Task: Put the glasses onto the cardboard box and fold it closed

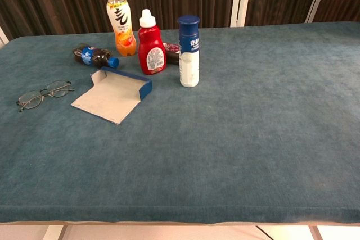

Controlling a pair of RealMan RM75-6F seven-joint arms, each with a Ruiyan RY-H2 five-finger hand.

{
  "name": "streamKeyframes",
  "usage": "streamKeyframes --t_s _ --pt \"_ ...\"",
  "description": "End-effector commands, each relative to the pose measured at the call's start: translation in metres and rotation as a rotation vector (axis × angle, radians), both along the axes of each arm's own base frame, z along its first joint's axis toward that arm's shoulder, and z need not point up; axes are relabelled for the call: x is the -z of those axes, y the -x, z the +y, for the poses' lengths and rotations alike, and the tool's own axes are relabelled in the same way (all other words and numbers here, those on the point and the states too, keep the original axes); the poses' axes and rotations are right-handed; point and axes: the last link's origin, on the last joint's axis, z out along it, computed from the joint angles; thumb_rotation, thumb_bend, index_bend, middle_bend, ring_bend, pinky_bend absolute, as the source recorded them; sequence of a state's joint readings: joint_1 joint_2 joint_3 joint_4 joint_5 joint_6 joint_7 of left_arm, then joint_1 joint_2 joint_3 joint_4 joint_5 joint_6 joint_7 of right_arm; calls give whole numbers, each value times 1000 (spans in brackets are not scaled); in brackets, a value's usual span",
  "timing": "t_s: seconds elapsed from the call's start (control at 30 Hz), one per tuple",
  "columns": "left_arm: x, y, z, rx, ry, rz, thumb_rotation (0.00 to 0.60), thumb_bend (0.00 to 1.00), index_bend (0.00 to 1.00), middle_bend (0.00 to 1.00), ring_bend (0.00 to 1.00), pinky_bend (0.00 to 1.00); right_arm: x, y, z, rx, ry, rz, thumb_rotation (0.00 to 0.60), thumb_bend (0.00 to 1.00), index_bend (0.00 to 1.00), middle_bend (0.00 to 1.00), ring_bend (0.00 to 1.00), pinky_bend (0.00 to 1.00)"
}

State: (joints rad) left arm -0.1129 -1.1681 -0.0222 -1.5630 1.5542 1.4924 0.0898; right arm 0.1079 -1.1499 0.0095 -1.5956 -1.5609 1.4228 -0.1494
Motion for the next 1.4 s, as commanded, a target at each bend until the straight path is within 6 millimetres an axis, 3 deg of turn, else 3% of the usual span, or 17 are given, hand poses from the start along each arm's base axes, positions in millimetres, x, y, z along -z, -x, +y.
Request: streamKeyframes --t_s 0.03,0.17,0.37,0.53,0.7,0.83,0.9,1.1,1.4 --pt "1 -1 1 9 8 -2 600 375 0 0 0 0 1 0 1 -1 -5 4 600 252 0 0 0 0" --pt "9 -6 8 76 30 -28 600 376 0 0 0 0 -2 0 4 0 2 4 600 252 0 0 0 0" --pt "43 -16 22 135 40 -260 600 375 0 0 0 0 -5 -1 7 -11 4 -10 600 252 0 0 0 0" --pt "67 -28 61 47 93 -374 600 371 19 0 0 12 -8 0 4 -2 9 -24 600 252 0 0 0 0" --pt "77 -39 105 -57 82 -338 600 360 73 0 0 35 -10 1 2 3 13 -30 600 252 0 0 0 0" --pt "79 -40 113 -82 83 -336 600 357 90 0 0 37 -10 1 2 4 13 -31 600 252 0 0 0 0" --pt "81 -43 126 -129 87 -335 600 352 113 0 0 37 -11 2 1 9 10 -31 600 252 0 0 0 0" --pt "87 -46 174 -313 18 -165 600 338 129 0 0 25 -12 3 -2 19 -4 -45 600 252 0 0 0 0" --pt "100 -42 197 -497 43 -37 600 340 159 0 0 21 -19 2 2 7 -18 -77 600 252 0 0 0 0"
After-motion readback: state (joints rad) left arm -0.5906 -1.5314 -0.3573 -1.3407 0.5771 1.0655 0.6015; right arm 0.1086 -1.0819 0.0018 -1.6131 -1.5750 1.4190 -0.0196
